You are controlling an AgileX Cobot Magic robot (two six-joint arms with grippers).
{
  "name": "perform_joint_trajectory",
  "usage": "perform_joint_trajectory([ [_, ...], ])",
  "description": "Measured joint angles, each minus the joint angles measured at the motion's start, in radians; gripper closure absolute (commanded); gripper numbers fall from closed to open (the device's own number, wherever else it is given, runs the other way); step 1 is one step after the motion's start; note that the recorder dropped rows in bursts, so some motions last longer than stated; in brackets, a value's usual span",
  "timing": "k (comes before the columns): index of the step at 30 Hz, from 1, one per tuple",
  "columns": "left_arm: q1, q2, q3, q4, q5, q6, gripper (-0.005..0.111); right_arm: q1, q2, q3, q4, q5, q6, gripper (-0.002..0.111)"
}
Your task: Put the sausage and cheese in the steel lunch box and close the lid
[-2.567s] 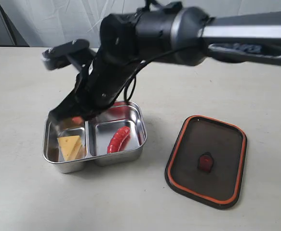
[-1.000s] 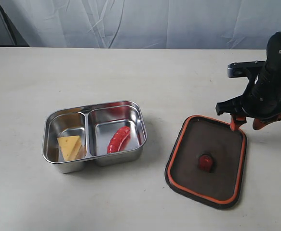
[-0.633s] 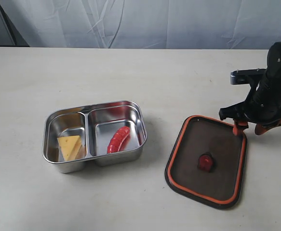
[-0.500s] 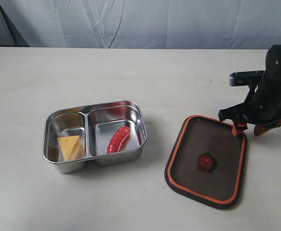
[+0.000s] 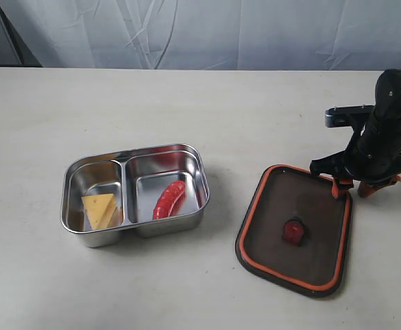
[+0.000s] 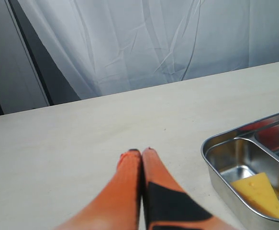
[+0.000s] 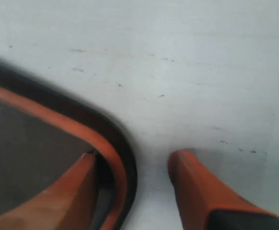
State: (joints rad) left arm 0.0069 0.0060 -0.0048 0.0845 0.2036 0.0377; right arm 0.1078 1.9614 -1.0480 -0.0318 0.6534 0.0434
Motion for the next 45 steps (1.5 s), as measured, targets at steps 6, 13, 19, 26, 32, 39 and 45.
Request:
perform_joint_trajectory([
  [6,0.0,0.0,0.0,0.0,0.0,0.0,0.107,0.0,0.002,-0.002,0.013,-0.001,0.0,0.109],
  [13,0.0,0.0,0.0,0.0,0.0,0.0,0.107,0.0,0.002,-0.002,-0.004,0.009,0.0,0.108],
  [19,0.0,0.0,0.0,0.0,0.0,0.0,0.107,0.0,-0.027,0.002,-0.071,0.06,0.0,0.108],
  [26,0.0,0.0,0.0,0.0,0.0,0.0,0.107,0.0,-0.219,0.004,-0.061,0.084,0.0,0.108],
  [32,0.0,0.0,0.0,0.0,0.0,0.0,0.107,0.0,-0.433,0.004,0.032,0.084,-0.029,0.108],
  [39,0.0,0.0,0.0,0.0,0.0,0.0,0.107,0.0,-0.552,0.004,0.265,0.083,-0.201,0.108],
  [45,0.0,0.0,0.0,-0.046,-0.047,-0.019,0.107,0.0,-0.554,0.004,0.355,0.083,-0.279,0.108],
])
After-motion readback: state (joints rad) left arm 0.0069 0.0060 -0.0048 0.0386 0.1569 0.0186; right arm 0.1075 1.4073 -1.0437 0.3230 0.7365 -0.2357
